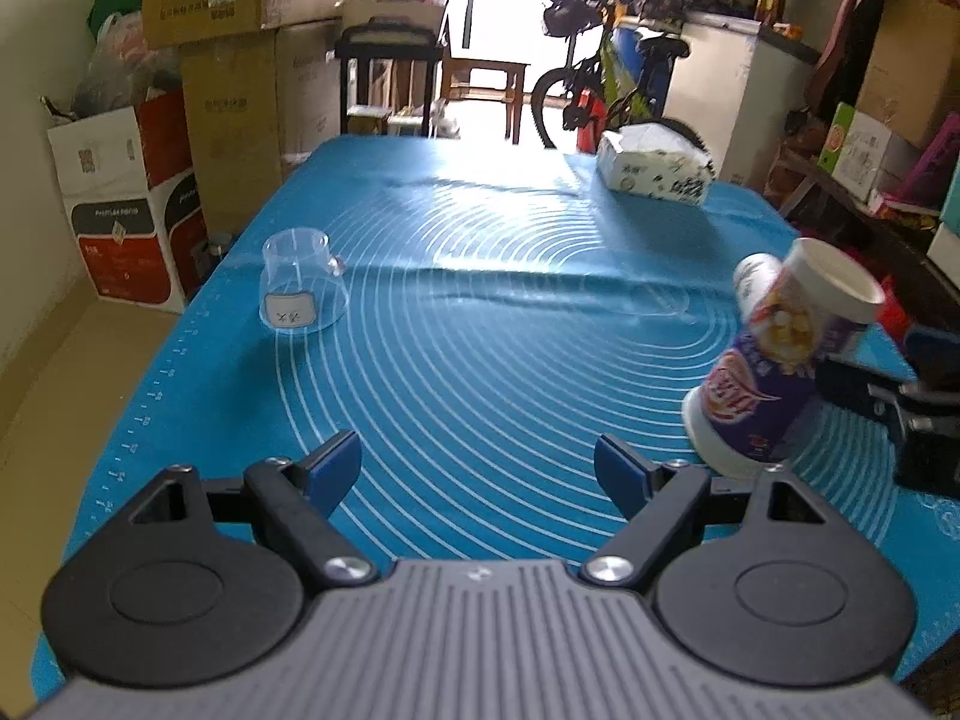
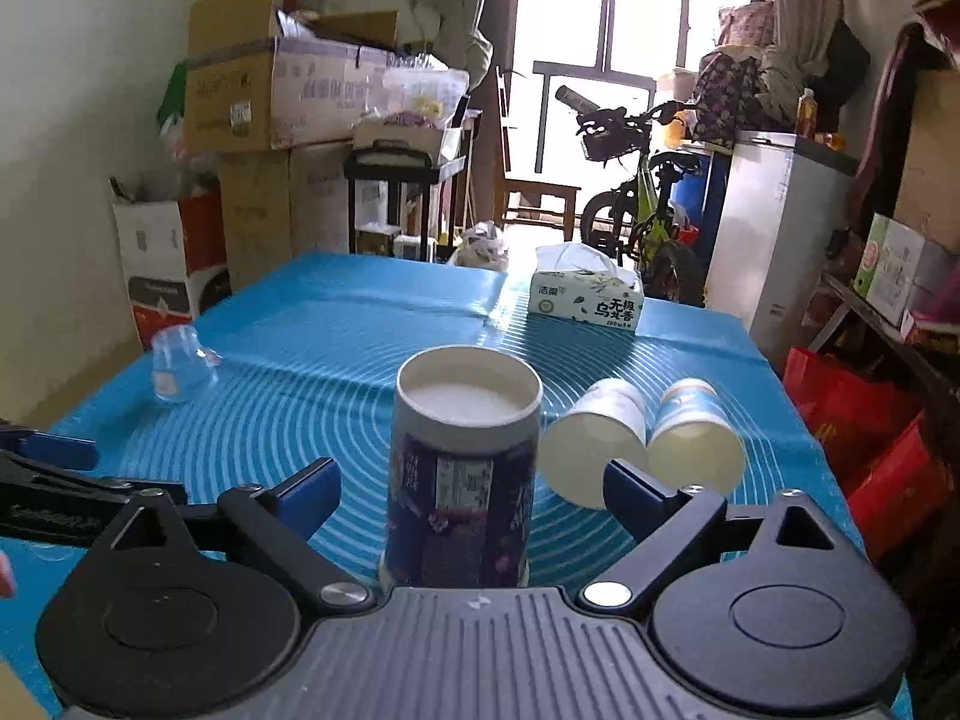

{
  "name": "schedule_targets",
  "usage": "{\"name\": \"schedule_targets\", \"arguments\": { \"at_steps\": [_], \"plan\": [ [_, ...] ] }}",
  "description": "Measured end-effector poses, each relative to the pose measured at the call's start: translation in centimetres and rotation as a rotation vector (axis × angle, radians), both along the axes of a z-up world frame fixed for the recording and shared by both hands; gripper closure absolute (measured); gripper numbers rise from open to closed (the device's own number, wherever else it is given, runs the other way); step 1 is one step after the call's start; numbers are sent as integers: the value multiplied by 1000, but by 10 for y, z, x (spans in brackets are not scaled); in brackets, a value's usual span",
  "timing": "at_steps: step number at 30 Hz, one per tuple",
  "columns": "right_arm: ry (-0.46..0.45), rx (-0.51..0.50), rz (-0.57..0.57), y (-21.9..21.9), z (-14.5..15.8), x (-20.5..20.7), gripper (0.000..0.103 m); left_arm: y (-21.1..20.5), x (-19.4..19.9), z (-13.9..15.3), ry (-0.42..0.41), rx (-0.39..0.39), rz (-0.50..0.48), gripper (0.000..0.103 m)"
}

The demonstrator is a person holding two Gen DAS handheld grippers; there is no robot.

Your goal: Flip cup upside down

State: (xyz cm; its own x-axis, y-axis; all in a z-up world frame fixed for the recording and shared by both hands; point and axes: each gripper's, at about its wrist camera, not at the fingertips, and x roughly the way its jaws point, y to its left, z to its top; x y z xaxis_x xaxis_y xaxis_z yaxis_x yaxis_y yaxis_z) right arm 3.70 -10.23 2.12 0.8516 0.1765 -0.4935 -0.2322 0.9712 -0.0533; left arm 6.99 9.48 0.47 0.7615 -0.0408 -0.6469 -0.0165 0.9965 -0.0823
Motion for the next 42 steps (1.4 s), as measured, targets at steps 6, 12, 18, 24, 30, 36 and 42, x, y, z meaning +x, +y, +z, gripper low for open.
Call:
{"name": "schedule_targets", "arguments": {
  "at_steps": [6,12,18,24,30,36,42],
  "plan": [
    [-12,-11,-9,-14,-1,-42,5,-16,-30,8,-55,-1,-26,18],
    [9,7,-25,-31,-5,-74,5,-35,-58,11,-87,32,-47,18],
    [24,23,-36,-42,-9,-92,5,-47,-76,10,-90,56,-64,18],
    [23,29,-41,-50,-11,-104,5,-51,-87,7,-81,46,-67,18],
    [23,33,-41,-53,-11,-108,5,-54,-93,3,-73,58,-65,18],
    [25,31,-39,-53,-11,-111,5,-54,-96,2,-71,63,-68,18],
    [30,32,-39,-51,-13,-115,5,-54,-97,1,-71,63,-68,18]
  ]
}}
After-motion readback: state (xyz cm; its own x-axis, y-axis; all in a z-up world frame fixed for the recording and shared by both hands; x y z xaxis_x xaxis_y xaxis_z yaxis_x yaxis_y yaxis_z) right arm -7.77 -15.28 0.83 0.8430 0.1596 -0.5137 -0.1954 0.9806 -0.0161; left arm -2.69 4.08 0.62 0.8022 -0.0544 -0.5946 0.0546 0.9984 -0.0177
